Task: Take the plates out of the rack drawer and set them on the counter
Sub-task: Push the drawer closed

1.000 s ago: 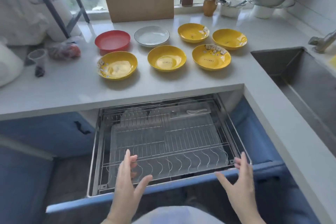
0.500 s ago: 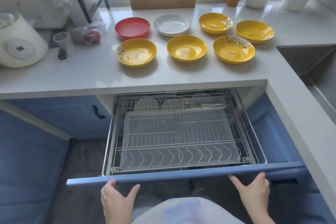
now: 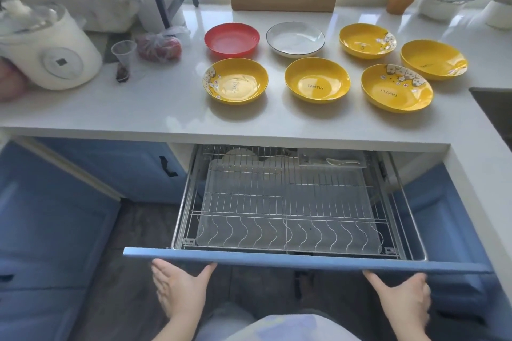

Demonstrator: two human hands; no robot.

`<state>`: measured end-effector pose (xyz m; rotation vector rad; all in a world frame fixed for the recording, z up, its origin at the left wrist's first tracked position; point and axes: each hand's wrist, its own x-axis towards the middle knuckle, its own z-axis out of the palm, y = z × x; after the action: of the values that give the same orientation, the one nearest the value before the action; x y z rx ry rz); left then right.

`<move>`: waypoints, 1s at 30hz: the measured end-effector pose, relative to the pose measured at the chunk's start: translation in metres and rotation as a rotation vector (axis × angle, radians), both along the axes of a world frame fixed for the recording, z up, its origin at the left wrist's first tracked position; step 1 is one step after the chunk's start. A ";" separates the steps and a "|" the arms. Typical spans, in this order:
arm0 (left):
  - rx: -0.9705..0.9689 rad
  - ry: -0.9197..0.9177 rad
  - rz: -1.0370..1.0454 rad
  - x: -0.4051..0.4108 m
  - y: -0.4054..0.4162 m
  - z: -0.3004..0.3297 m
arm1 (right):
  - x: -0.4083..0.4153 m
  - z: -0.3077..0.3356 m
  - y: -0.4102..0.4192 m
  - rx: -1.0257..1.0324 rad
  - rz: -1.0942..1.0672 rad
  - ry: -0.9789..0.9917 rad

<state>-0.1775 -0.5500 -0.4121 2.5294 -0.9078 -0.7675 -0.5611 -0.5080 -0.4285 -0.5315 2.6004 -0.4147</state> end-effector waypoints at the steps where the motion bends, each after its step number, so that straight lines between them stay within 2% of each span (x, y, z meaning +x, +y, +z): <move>1: -0.003 -0.002 -0.001 0.000 -0.005 -0.001 | 0.000 0.000 -0.006 -0.004 0.001 0.001; 21: -0.093 -0.040 0.017 -0.027 -0.168 -0.010 | -0.017 0.003 -0.167 -0.106 0.035 -0.033; 30: -0.083 -0.069 -0.038 -0.057 -0.245 -0.007 | -0.028 0.007 -0.247 -0.160 0.073 -0.017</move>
<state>-0.2349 -0.7949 -0.4192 2.4863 -0.9919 -0.6437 -0.5896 -0.7547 -0.4217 -0.6715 2.5360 -0.6032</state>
